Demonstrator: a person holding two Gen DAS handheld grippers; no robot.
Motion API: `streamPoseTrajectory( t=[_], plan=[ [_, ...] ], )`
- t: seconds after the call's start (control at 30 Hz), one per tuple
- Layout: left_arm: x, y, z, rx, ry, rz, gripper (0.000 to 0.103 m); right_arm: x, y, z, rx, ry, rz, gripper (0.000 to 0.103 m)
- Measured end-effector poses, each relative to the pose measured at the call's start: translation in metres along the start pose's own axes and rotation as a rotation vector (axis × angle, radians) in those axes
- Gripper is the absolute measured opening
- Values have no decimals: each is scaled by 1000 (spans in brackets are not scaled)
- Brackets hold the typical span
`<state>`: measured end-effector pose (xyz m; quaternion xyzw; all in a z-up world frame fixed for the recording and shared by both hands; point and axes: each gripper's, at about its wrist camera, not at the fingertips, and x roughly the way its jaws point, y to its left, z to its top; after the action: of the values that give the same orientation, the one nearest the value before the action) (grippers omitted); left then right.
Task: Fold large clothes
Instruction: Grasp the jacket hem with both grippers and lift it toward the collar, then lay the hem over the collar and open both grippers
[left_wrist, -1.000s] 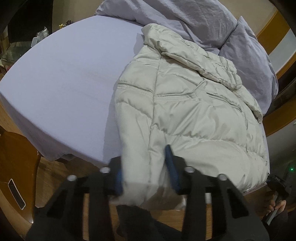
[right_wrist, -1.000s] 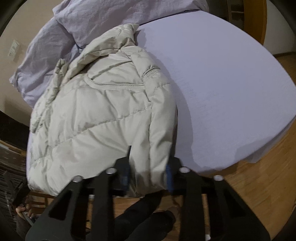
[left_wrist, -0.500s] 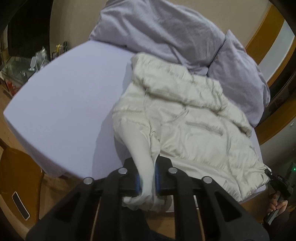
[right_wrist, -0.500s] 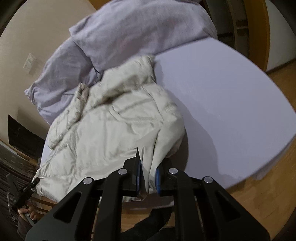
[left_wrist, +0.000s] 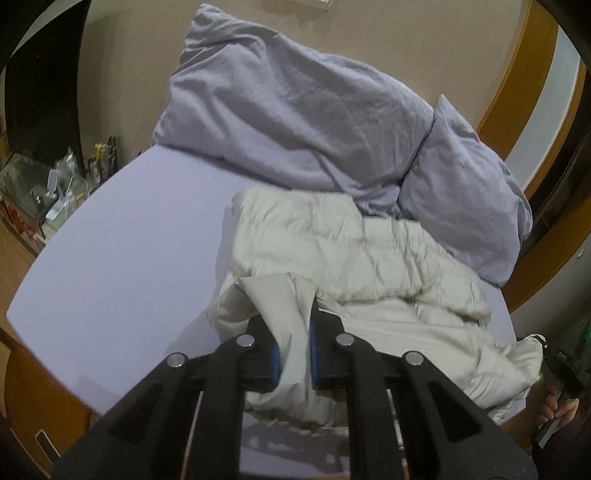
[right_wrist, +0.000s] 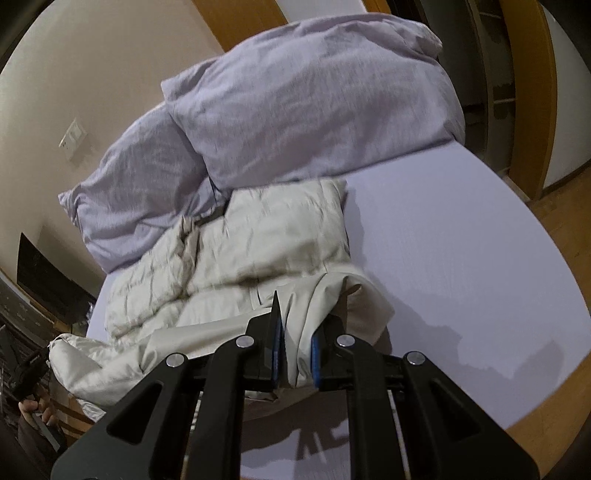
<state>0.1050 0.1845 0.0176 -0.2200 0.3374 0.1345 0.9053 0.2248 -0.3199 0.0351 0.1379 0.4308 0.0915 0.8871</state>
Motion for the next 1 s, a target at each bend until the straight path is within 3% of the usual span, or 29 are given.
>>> streamPoseTrajectory(
  t=[0.53,1.0],
  plan=[
    [68,-20,104,37,-30,-2,12,64,24,94,-11,-80,-28,13],
    [157,-19,151,44,39,35,13,146,36,134,-39,-73,-138,13]
  ],
)
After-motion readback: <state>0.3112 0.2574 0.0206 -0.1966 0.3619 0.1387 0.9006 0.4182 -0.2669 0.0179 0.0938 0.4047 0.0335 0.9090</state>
